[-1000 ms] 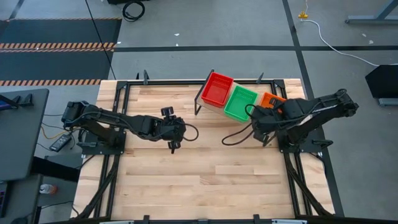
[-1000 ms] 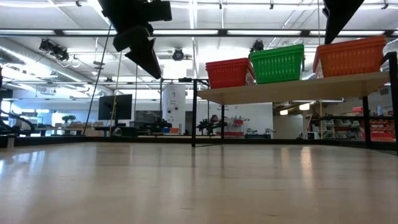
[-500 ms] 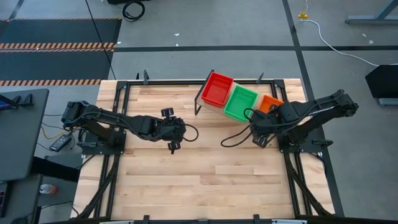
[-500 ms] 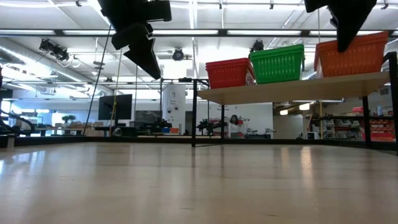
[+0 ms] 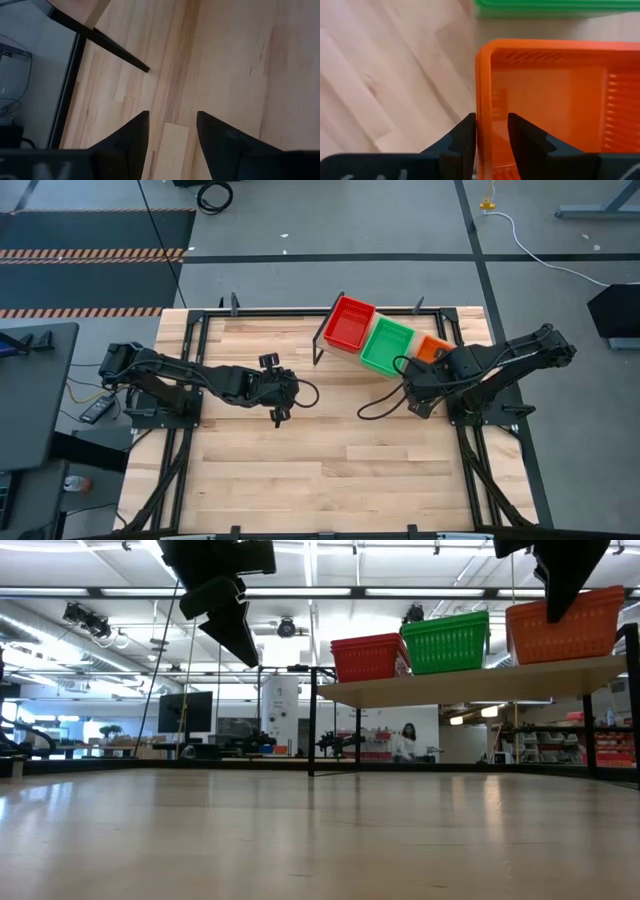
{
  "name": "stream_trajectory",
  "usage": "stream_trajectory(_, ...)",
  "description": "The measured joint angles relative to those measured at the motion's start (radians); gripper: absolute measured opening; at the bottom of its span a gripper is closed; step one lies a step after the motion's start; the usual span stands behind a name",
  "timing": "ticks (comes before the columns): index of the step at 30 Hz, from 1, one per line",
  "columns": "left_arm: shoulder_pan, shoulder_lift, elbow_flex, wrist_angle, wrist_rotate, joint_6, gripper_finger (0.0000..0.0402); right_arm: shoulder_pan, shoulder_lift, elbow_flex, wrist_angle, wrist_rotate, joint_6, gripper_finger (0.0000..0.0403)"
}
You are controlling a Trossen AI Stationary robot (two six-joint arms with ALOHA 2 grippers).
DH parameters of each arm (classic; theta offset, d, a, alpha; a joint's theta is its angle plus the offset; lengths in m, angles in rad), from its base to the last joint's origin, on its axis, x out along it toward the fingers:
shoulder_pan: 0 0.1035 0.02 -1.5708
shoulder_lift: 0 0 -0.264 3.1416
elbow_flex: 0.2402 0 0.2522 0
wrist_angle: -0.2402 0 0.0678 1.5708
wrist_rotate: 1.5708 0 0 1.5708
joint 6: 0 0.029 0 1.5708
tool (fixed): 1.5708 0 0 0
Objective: Stack baskets on shelf by color
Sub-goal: Stack the orange bin on the stacked orange bins on the shelf
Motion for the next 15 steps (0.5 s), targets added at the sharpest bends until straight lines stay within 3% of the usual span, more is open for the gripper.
stream_trajectory(15, 0.000, 0.000, 0.000, 0.000, 0.000, 0.000, 0.0172, 0.012, 0.000, 0.039, 0.020, 0.023, 0.001, 0.0118)
